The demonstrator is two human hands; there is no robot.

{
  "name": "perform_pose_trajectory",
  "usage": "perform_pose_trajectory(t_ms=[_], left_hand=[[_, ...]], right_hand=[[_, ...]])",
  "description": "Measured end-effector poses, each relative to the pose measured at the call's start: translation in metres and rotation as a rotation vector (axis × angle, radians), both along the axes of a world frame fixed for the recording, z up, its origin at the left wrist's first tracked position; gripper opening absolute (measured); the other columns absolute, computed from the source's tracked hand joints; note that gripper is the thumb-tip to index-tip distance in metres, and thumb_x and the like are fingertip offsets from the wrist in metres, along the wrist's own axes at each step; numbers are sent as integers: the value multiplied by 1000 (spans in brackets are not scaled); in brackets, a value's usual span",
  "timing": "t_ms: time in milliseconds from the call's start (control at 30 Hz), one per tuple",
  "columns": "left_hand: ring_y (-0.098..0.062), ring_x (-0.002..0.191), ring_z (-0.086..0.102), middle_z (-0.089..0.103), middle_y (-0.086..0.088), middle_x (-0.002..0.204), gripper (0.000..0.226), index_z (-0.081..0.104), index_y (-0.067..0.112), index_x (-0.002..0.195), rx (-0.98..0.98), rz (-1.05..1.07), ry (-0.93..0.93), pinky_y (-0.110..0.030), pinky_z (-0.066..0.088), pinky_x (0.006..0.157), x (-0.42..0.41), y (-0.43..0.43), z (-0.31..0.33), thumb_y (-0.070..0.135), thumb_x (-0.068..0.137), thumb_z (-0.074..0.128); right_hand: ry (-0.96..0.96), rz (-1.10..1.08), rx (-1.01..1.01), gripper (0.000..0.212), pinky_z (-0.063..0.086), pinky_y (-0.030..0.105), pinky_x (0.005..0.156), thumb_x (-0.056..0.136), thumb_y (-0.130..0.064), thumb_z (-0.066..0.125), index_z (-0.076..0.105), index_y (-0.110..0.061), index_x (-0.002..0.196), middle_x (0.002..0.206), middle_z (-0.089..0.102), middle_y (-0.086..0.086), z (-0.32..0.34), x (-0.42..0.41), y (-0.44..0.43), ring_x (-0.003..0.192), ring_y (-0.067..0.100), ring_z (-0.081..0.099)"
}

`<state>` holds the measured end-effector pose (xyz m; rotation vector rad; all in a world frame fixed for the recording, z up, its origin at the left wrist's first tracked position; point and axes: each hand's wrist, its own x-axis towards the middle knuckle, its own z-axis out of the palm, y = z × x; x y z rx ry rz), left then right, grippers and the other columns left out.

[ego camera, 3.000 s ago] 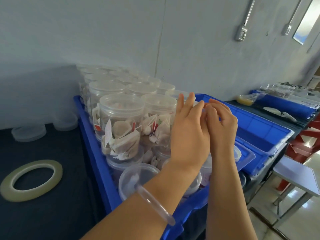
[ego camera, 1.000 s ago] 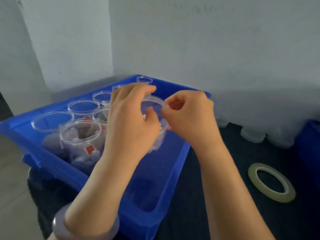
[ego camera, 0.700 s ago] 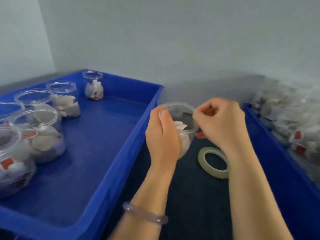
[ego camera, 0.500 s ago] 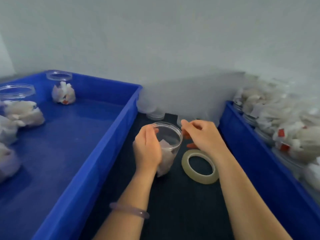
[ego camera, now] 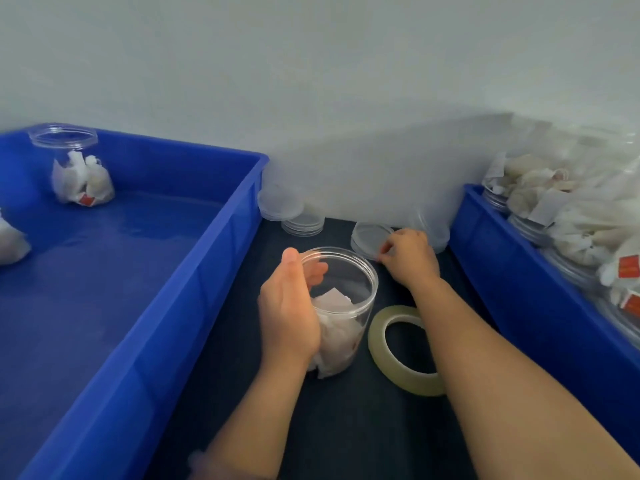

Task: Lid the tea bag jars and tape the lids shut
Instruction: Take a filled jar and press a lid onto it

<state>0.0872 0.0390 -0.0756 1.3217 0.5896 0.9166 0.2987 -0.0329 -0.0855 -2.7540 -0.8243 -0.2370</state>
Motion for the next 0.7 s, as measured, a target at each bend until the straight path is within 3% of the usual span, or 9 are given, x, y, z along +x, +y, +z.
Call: perform_pose_trajectory(t_ms=[167,267,333,400,467,533,567,633,700], left_hand=[[-1,84,67,73,10,84,53,69,27,84,-3,-11,5,-33,49,90,0,0,-1,56,87,24],[-2,84,66,73,9,84,51,70,23,89,20,8,28,-33,49,89,-1,0,-1,46,99,25],[-5,85,67,72,8,84,51,69,23,87,31,8,31,-36,50,90,-2,0,-1,44,100,25],[-8,88,67,72,7,85,52,69,26,84,26,-9,27,-38,49,92,-2,2,0,51,94,24],[-8,94,65,73,7,90,58,69,27,84,5,-34,29,-37,46,97,-4,2,0,59,84,21],[-7,100,64,72,9,95,63,71,26,91,8,-52,35,-35,43,100,-5,1,0,62,82,19],[-7,101,64,72,10,96,63,71,26,92,16,-53,36,-33,43,99,-5,1,0,61,85,19],[-8,96,66,73,8,91,60,71,27,87,45,-44,30,-31,46,91,-7,1,0,53,96,18],[-10,87,67,73,3,84,62,70,24,82,90,-68,26,-31,49,83,-10,-1,0,47,101,16]], right_hand=[[136,102,224,20,44,33,76,80,-33,75,57,-25,80,98,59,-1,27,-13,-4,94,18,54],[54,57,-75,17,47,35,72,82,-32,73,61,-21,78,96,66,4,36,-20,-3,92,24,60],[11,52,-183,16,51,40,78,88,-29,66,65,-13,94,103,66,9,31,-23,-5,96,28,60],[22,69,96,22,50,38,84,95,-24,58,61,-10,111,110,65,10,29,-28,-6,98,25,60],[196,60,720,23,50,22,72,97,-20,54,60,-7,115,101,67,2,42,-44,-4,82,11,63],[591,82,1252,16,48,20,49,97,-18,54,63,-5,103,74,69,-5,63,-60,-7,55,6,57],[814,126,1336,15,45,21,43,97,-17,55,66,-7,93,63,66,-5,71,-71,-10,50,9,53],[982,210,1120,23,42,20,46,94,-19,58,72,-14,76,57,62,-4,76,-93,-17,51,10,50],[807,217,754,31,43,22,56,91,-26,61,74,-22,64,59,64,-8,70,-112,-19,59,8,55]])
